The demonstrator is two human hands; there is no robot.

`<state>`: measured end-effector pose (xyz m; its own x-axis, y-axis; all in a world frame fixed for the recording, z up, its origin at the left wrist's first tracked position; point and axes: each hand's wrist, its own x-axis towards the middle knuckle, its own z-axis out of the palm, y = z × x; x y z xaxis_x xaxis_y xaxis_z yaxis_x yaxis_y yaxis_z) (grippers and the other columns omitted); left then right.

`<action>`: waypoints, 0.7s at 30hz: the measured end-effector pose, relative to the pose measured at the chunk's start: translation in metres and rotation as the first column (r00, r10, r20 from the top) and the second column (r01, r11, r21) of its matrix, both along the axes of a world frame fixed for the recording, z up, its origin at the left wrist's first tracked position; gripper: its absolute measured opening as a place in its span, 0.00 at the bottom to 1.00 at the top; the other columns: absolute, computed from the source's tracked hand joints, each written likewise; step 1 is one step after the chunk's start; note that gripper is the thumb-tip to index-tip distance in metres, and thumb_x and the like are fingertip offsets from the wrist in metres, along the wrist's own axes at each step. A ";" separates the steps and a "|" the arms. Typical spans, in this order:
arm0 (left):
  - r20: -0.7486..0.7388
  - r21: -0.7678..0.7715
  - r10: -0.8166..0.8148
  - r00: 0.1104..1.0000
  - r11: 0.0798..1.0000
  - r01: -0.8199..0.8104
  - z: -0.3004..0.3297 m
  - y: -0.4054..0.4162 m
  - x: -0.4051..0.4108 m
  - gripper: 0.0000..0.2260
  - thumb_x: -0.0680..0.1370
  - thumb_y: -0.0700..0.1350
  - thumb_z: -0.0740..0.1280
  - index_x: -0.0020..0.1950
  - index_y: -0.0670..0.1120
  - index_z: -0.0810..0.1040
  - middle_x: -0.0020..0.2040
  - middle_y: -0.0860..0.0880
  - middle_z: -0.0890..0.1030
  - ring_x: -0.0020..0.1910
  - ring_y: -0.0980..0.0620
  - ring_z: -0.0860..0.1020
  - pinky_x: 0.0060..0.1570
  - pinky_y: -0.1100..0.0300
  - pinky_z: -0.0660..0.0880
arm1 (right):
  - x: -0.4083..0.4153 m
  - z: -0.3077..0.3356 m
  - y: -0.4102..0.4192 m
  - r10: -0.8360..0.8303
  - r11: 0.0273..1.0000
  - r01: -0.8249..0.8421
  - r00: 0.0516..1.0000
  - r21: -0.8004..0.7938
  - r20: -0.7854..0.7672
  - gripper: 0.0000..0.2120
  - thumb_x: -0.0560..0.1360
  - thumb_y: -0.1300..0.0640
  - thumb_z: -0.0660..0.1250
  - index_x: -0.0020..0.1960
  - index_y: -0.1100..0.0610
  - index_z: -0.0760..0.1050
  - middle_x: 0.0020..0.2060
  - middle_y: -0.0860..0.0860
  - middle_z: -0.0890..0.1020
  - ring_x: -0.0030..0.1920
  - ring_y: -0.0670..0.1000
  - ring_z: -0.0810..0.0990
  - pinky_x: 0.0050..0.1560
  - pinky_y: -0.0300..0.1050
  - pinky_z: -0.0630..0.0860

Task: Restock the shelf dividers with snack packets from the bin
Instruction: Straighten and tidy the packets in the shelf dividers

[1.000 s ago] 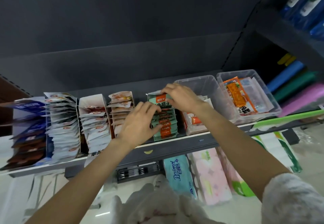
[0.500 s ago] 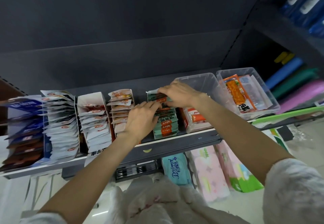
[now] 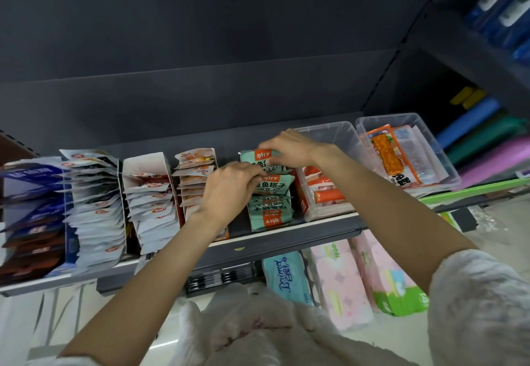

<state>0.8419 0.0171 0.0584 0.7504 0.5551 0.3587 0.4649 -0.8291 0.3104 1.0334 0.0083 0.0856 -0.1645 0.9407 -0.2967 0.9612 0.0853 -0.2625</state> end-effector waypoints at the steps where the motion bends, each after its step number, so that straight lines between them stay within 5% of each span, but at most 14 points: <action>1: -0.012 -0.015 0.003 1.000 1.000 -0.003 -0.002 0.000 -0.003 0.06 0.71 0.42 0.75 0.46 0.50 0.84 0.41 0.52 0.84 0.38 0.50 0.82 0.32 0.60 0.76 | -0.001 0.001 0.000 0.006 1.000 -0.006 1.000 -0.004 0.014 0.09 0.78 0.52 0.63 0.58 0.51 0.74 0.49 0.47 0.82 0.51 0.49 0.79 0.62 0.52 0.67; 6: -0.115 -0.078 0.009 0.993 0.997 -0.018 -0.009 -0.007 -0.012 0.07 0.72 0.42 0.73 0.49 0.50 0.83 0.47 0.51 0.84 0.43 0.49 0.83 0.36 0.55 0.79 | -0.004 0.004 -0.010 -0.037 0.998 0.032 0.996 -0.058 -0.077 0.18 0.78 0.48 0.63 0.66 0.52 0.70 0.55 0.50 0.81 0.53 0.49 0.79 0.60 0.50 0.72; 10: -0.134 -0.159 0.043 0.990 0.985 -0.064 -0.004 -0.010 -0.013 0.08 0.76 0.46 0.68 0.55 0.49 0.82 0.53 0.51 0.82 0.46 0.50 0.82 0.41 0.56 0.77 | 0.001 0.008 -0.031 -0.058 0.998 0.057 0.968 -0.012 -0.244 0.32 0.75 0.41 0.65 0.75 0.50 0.59 0.69 0.50 0.69 0.68 0.49 0.67 0.67 0.46 0.65; 14: -0.098 -0.158 0.064 0.993 0.984 -0.079 -0.001 -0.013 -0.017 0.08 0.75 0.48 0.70 0.52 0.48 0.79 0.50 0.51 0.82 0.46 0.49 0.81 0.38 0.56 0.76 | 0.000 0.006 -0.051 0.000 0.999 -0.006 0.994 -0.052 -0.105 0.52 0.67 0.38 0.73 0.77 0.47 0.43 0.74 0.48 0.57 0.73 0.49 0.57 0.72 0.51 0.57; 18: 0.046 -0.010 -0.003 0.999 1.000 0.003 0.007 -0.027 -0.024 0.14 0.72 0.58 0.65 0.48 0.48 0.76 0.44 0.52 0.79 0.43 0.52 0.76 0.40 0.58 0.74 | -0.004 0.003 -0.048 0.010 0.999 -0.007 0.997 0.048 -0.079 0.45 0.71 0.43 0.70 0.77 0.52 0.47 0.72 0.51 0.63 0.70 0.52 0.64 0.69 0.52 0.62; 21: -0.151 0.082 -0.131 0.980 0.986 0.144 -0.004 -0.044 -0.028 0.24 0.67 0.64 0.68 0.54 0.49 0.75 0.51 0.50 0.77 0.50 0.50 0.73 0.47 0.55 0.73 | -0.011 0.004 -0.047 0.046 0.992 -0.049 0.999 0.120 0.029 0.38 0.73 0.46 0.67 0.76 0.54 0.53 0.69 0.53 0.67 0.66 0.54 0.68 0.66 0.51 0.66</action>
<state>0.8141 -0.0273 0.0542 0.8650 0.4127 0.2853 0.3791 -0.9101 0.1673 1.0223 -0.0386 0.0896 -0.2034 0.9611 -0.1868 0.9617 0.1603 -0.2224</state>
